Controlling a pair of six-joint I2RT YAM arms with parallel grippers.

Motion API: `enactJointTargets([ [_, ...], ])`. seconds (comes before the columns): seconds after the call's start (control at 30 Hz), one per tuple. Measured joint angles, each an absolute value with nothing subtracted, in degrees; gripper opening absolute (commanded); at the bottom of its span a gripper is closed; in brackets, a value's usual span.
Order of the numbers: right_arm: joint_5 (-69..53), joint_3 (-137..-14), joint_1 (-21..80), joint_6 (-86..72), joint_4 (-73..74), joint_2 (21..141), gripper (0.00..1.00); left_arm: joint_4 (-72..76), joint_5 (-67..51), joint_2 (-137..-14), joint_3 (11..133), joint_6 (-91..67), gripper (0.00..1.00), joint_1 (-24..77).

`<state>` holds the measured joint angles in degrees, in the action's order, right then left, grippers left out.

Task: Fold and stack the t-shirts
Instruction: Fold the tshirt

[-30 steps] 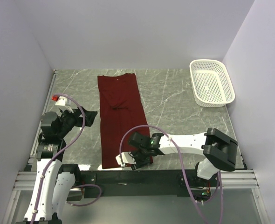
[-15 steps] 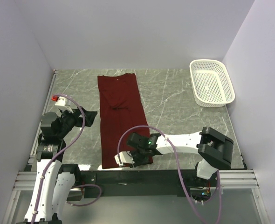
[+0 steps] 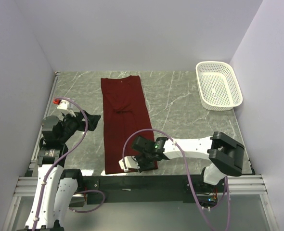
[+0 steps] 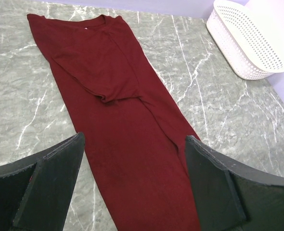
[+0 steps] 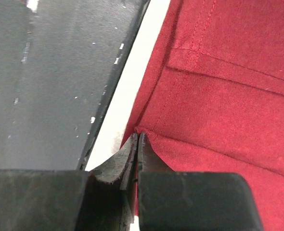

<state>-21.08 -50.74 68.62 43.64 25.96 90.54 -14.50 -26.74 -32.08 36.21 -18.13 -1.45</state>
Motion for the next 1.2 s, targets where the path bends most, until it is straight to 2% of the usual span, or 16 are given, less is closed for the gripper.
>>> enactJointTargets([
  [0.37, -23.8, -50.7, 68.7, 46.3, 28.0, 87.9, 0.0, -14.5, -28.3, -33.3, 35.8, -18.2, 0.9, -1.5],
  [0.53, -24.4, -50.7, 68.7, 47.1, 29.4, 87.9, 0.17, -14.4, -29.3, -34.1, 35.8, -18.2, 0.9, -1.5],
  [0.6, -24.9, -50.7, 68.7, 47.4, 30.0, 88.0, 0.21, -14.4, -30.0, -34.5, 35.8, -18.3, 0.9, -1.5],
  [0.7, -25.8, -50.7, 68.7, 47.5, 31.2, 88.4, 0.32, -14.2, -31.2, -35.3, 35.8, -18.6, 0.9, -1.5],
  [0.73, -26.2, -50.7, 68.8, 47.4, 31.6, 88.4, 0.38, -14.2, -31.6, -35.5, 35.8, -18.8, 0.9, -1.5],
  [0.9, -27.7, -50.8, 66.4, 47.5, 33.2, 86.8, 0.47, -14.4, -33.9, -35.9, 35.6, -22.4, 0.89, -1.5],
  [1.0, -29.5, -50.8, 58.5, 47.6, 33.9, 81.3, 0.52, -15.2, -35.0, -36.2, 35.6, -26.5, 0.88, -1.5],
  [1.07, -29.7, -49.8, 52.0, 48.3, 32.9, 75.0, 0.59, -16.3, -35.8, -37.0, 35.6, -29.4, 0.86, -1.5],
  [1.2, -29.7, -44.8, 47.4, 50.7, 31.1, 62.6, 0.59, -21.3, -36.8, -39.5, 34.8, -34.7, 0.82, -1.5],
])
